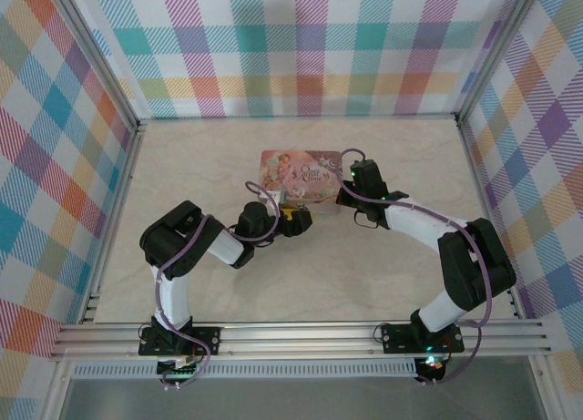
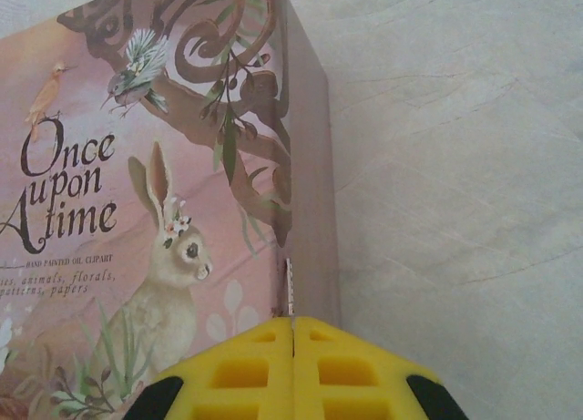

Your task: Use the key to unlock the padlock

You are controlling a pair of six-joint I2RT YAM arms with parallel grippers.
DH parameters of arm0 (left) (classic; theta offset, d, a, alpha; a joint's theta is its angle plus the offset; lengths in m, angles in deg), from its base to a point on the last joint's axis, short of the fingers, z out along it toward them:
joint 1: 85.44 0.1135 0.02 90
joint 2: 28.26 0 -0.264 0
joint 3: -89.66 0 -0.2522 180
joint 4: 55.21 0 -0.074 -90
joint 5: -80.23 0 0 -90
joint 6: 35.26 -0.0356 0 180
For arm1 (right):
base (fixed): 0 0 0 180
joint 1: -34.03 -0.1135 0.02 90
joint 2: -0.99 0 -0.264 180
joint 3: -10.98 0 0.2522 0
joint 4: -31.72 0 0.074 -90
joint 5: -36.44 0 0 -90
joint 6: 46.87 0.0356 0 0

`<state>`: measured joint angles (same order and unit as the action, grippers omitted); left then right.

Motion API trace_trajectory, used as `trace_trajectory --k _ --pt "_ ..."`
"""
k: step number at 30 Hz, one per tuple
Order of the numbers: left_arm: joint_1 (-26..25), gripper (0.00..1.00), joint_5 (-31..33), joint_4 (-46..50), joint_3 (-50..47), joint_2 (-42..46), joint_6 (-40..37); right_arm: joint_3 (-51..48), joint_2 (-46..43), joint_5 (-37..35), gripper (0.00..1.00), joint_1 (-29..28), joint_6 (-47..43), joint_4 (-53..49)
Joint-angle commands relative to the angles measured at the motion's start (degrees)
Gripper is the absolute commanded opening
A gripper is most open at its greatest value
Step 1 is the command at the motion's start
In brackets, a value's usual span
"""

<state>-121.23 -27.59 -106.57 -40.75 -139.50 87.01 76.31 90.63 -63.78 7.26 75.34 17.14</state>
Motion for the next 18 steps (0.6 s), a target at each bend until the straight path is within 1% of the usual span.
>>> trace_trajectory --k 1,6,11,15,18 --pt "0.6 0.79 -3.9 -3.8 2.3 -1.6 0.8 -0.7 -1.2 1.0 0.00 -0.6 0.6 0.8" --pt "0.6 0.81 -4.6 -3.6 3.4 -3.7 1.9 -0.6 -1.1 1.1 0.00 -0.7 0.7 1.0" --pt "0.1 0.85 1.5 -2.1 2.1 -3.6 2.0 -0.5 -1.3 1.1 0.00 -0.7 0.6 1.1" --pt "-0.9 0.85 6.5 -0.1 2.0 -2.8 1.0 -0.6 -1.3 1.2 0.00 -1.0 0.6 1.2" --pt "-1.4 0.85 8.1 2.3 3.4 -2.8 0.5 -0.6 -1.1 1.2 0.00 -1.4 0.8 1.3"
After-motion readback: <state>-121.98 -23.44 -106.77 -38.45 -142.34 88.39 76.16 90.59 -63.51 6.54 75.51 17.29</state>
